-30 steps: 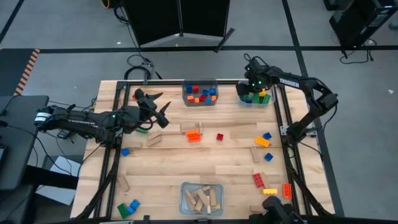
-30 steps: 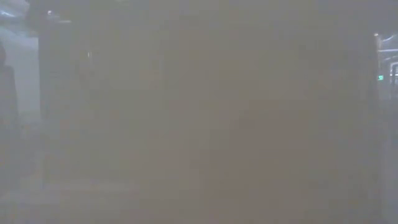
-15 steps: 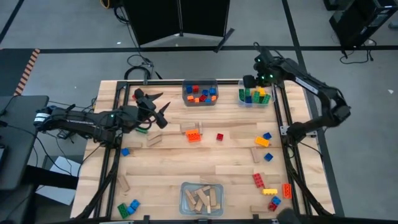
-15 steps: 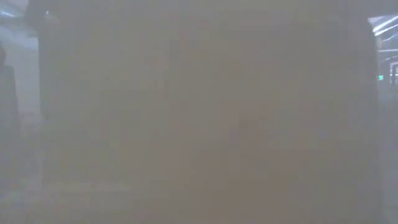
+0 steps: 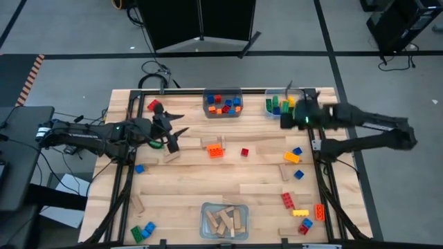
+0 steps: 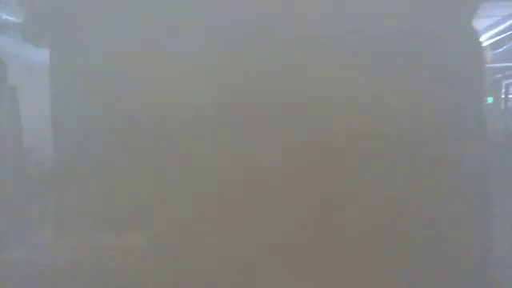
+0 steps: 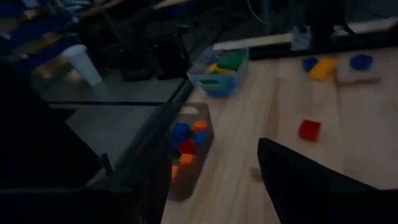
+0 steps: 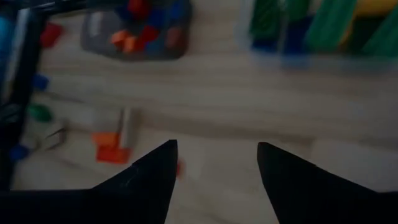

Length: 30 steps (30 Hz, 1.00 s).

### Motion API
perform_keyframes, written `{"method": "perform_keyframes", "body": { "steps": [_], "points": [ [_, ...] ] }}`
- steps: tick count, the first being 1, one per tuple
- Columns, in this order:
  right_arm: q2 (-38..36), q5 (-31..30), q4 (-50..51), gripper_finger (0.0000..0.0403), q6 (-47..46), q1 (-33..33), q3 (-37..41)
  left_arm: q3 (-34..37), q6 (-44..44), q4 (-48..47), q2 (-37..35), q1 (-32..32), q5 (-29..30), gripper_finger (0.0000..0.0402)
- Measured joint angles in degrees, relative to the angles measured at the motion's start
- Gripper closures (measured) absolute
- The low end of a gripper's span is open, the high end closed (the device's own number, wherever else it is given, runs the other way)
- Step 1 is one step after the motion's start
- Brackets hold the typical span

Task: Sort blocks by size
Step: Put the small blue game piece into the black bin

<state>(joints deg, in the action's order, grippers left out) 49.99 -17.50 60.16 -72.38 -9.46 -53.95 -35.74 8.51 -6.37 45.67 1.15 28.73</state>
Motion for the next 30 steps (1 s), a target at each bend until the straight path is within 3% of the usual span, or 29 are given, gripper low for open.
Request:
{"method": "perform_keyframes", "body": {
  "steps": [5,8,13,18,24,27,30],
  "points": [
    [1.6,-9.5,-7.5,0.0179,-14.6,19.0,6.4,-2.4,-1.4,-5.0,0.0,0.2,-1.9,0.0161],
    [6.5,-11.1,-8.0,0.0193,-23.1,26.7,7.6,-4.4,-1.7,-6.1,0.0,1.2,-2.0,0.0161],
    [16.7,-9.4,-8.4,0.0222,-33.4,35.7,7.6,-7.3,-3.4,-6.4,0.0,4.9,-0.9,0.0161],
    [24.1,-1.6,-9.9,0.0232,-36.9,42.0,7.6,-9.4,-10.6,-10.4,1.8,12.9,10.7,0.0161],
    [27.5,1.5,-11.9,0.0233,-38.2,49.2,7.2,-15.7,-23.3,-18.8,10.8,23.0,22.1,0.0161],
    [27.7,1.2,-12.0,0.0233,-38.5,52.5,6.6,-21.9,-29.9,-26.2,18.1,25.6,22.7,0.0161],
    [27.5,-0.5,-12.0,0.0233,-38.5,54.9,6.4,-30.3,-41.1,-40.2,26.6,27.1,19.8,0.0161]
  ]
}}
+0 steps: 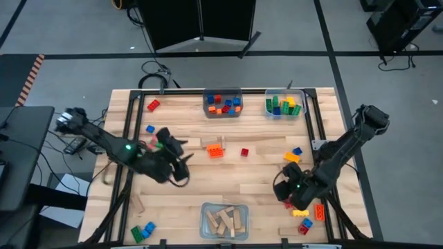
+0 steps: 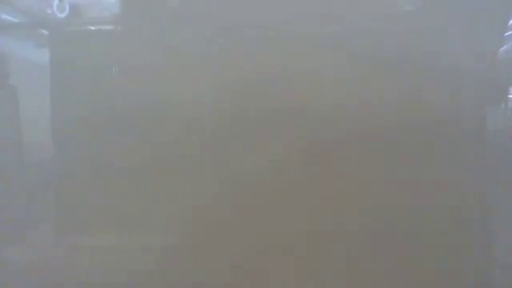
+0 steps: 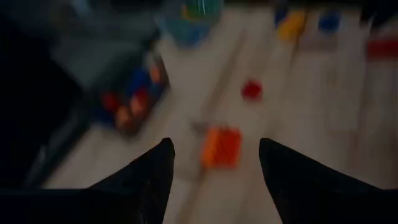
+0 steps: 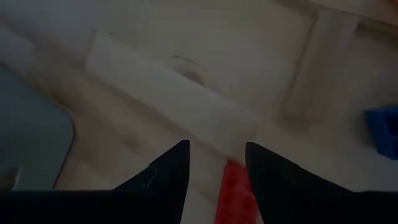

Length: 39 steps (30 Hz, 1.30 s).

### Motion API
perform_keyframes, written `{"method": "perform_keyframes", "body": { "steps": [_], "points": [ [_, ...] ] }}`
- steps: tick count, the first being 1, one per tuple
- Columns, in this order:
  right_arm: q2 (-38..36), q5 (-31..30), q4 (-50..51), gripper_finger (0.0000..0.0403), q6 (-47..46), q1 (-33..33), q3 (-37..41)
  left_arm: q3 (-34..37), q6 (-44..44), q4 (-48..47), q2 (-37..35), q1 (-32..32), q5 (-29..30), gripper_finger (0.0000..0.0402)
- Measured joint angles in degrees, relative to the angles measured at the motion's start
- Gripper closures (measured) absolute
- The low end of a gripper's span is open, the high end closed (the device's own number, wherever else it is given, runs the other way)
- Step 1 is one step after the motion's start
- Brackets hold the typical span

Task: Sort blocks by size
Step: Put the small blue game piece into the black bin

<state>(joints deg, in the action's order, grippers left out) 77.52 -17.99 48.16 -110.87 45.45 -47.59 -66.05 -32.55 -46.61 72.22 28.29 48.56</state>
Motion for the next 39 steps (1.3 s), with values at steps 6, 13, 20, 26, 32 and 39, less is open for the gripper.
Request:
{"method": "perform_keyframes", "body": {
  "steps": [6,13,20,26,32,39],
  "points": [
    [-0.2,-0.4,0.6,0.0233,2.0,2.3,0.0,-16.6,-21.8,-30.4,16.5,0.8,-23.5,0.0165],
    [-0.2,-0.4,0.6,0.0233,6.3,2.2,0.0,-18.7,-25.6,-38.6,28.4,3.4,-50.4,0.0181],
    [-0.2,-0.4,0.3,0.0233,7.6,2.2,0.0,-15.0,-28.2,-34.0,36.2,6.4,-62.3,0.0183],
    [-0.2,-0.4,-0.5,0.0233,7.6,2.3,0.0,-6.9,-34.1,-22.0,36.9,10.0,-69.8,0.0183],
    [-0.2,-0.4,-1.4,0.0233,9.1,2.2,0.0,-1.1,-40.6,-12.0,36.9,12.8,-77.5,0.0183],
    [-0.2,-0.4,-1.4,0.0233,9.1,2.2,0.0,0.6,-45.5,-2.4,36.9,13.8,-79.2,0.0184]
  ]
}}
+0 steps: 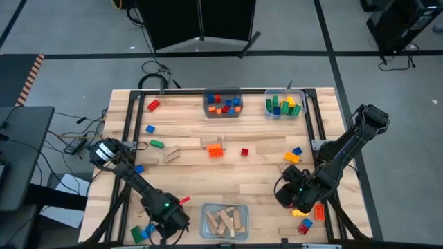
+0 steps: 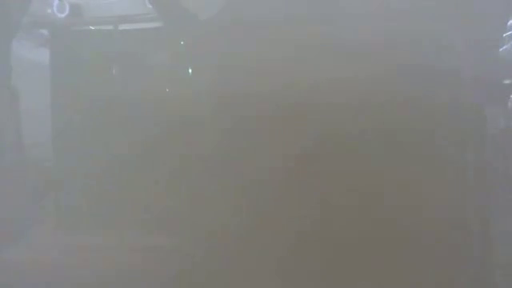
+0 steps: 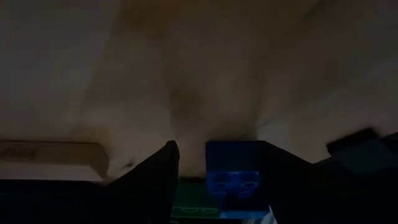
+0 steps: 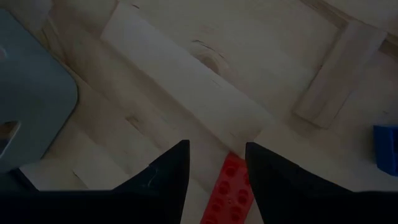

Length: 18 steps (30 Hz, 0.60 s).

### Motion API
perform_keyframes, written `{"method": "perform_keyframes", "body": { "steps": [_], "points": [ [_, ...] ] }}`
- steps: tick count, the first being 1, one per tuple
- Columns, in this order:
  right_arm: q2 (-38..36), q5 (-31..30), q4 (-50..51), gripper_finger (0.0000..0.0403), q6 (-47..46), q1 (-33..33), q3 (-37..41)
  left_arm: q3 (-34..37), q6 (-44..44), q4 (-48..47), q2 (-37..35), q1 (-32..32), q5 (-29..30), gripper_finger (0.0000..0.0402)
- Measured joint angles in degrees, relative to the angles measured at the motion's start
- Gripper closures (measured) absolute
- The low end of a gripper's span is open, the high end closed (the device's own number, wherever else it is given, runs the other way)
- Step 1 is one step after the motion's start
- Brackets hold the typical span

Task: Sort blocks by size
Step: Put the small blue game piece into the black bin

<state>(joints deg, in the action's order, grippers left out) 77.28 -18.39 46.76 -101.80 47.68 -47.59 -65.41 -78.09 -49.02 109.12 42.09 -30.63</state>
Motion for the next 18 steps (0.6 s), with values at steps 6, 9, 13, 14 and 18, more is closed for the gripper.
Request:
{"method": "perform_keyframes", "body": {
  "steps": [6,9,13,14,18],
  "points": [
    [0.0,0.0,0.0,0.0233,0.0,0.0,0.0,0.0,-0.2,0.0,0.0,0.0,0.5,0.0184],
    [0.0,0.0,0.0,0.0233,0.0,0.0,0.0,0.0,-0.4,0.0,0.0,0.0,0.4,0.0184],
    [0.0,0.0,0.0,0.0233,0.0,0.0,0.0,0.0,-2.6,-0.1,0.0,0.0,0.4,0.0180],
    [0.0,0.0,0.0,0.0233,0.0,0.0,0.0,0.0,-3.0,-0.1,0.0,0.0,0.4,0.0177],
    [0.0,0.0,0.0,0.0233,0.0,0.0,0.0,0.0,-3.6,0.2,0.0,0.2,0.4,0.0154]
  ]
}}
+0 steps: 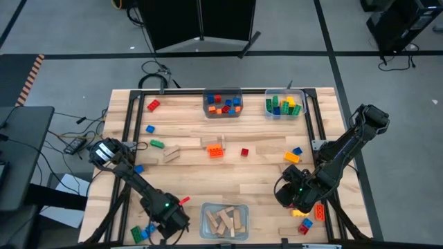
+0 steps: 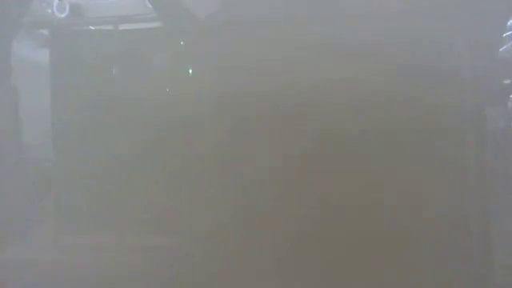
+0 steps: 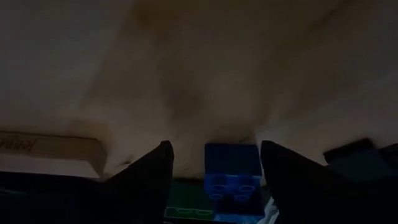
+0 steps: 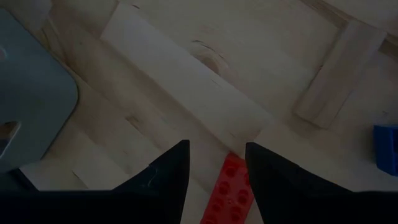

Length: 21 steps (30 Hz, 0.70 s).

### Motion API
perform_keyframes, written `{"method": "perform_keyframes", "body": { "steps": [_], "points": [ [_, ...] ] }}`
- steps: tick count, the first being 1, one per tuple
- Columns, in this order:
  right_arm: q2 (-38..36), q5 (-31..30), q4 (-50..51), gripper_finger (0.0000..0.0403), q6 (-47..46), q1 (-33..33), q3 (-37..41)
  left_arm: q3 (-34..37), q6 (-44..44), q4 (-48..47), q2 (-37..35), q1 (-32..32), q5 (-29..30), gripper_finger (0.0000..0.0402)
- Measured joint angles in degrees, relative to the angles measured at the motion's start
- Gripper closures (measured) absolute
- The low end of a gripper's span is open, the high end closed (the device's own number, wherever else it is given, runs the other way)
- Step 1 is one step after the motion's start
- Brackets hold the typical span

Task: Sort blocks by size
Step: Put the small blue game piece into the black bin

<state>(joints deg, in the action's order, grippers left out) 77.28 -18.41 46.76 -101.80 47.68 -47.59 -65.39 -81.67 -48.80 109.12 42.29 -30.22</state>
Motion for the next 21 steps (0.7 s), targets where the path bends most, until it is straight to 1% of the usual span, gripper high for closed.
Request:
{"method": "perform_keyframes", "body": {
  "steps": [6,11,13,16,19,21],
  "points": [
    [0.0,0.0,-0.1,0.0233,0.0,0.0,0.0,0.0,0.0,0.9,0.0,1.2,-0.5,0.0104],
    [0.0,0.0,0.0,0.0233,0.0,0.0,0.0,0.0,0.0,5.4,0.0,3.1,-0.9,0.0088],
    [0.0,-0.1,0.0,0.0233,0.3,0.0,0.0,0.0,0.0,6.1,0.0,3.8,-0.9,0.0089],
    [0.0,-0.2,0.0,0.0233,0.5,0.0,0.0,0.0,0.0,4.6,0.0,4.7,-0.7,0.0097],
    [0.0,-0.2,0.0,0.0233,1.4,0.0,0.0,0.0,0.0,2.2,-0.1,5.4,1.3,0.0118],
    [0.0,-0.8,0.0,0.0233,1.5,-0.1,0.0,0.0,0.2,1.2,-0.1,5.6,1.7,0.0139]
  ]
}}
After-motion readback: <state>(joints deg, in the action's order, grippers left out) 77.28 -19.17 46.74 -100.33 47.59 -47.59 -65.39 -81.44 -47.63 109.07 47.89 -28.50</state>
